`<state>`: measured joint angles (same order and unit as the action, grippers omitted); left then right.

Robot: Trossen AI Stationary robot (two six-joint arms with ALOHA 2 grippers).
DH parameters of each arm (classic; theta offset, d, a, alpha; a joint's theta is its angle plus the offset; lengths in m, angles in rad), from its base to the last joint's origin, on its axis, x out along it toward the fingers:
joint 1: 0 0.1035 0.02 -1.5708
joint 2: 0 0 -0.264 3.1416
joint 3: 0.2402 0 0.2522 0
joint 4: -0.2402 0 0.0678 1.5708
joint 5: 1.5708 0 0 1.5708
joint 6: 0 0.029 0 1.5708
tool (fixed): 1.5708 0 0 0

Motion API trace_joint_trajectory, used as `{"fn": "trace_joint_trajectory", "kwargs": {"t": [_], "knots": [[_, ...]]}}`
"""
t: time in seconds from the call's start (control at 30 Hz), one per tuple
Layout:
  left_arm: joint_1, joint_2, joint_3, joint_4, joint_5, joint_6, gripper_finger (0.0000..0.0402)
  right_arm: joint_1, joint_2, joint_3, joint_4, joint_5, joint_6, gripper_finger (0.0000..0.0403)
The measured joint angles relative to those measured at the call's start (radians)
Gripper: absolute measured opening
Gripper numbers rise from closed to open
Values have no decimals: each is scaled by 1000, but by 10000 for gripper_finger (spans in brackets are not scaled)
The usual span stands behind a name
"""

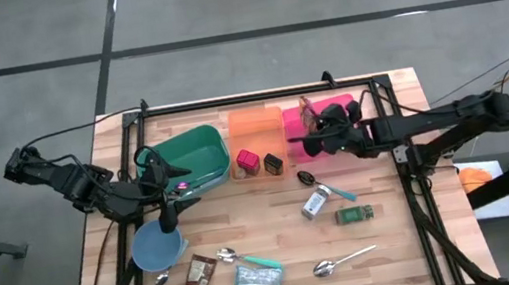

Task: Pick & Place Food Item
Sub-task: Put the red noodle pack into the pink bin

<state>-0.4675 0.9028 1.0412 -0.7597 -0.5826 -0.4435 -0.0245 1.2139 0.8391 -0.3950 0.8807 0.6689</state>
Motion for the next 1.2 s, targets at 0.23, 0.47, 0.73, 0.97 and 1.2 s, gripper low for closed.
{"fn": "trace_joint_trajectory", "kwargs": {"t": [0.23, 0.47, 0.73, 0.97, 1.2], "knots": [[0, 0, 0, -1, 0, 1, 363, -20, -3, 1, 9, 37, -45, 8], [0, 0, 0, -4, 0, 1, 363, -49, -32, 21, -29, 38, -150, 8], [0, 0, 0, -8, 0, 1, 363, -94, -45, 86, -244, 37, -174, 8], [0, 0, 0, -8, 0, 1, 363, -135, -44, 156, -423, 63, -175, 8], [0, 0, 0, -8, 0, 1, 363, -163, -7, 154, -564, 38, -175, 8]]}}
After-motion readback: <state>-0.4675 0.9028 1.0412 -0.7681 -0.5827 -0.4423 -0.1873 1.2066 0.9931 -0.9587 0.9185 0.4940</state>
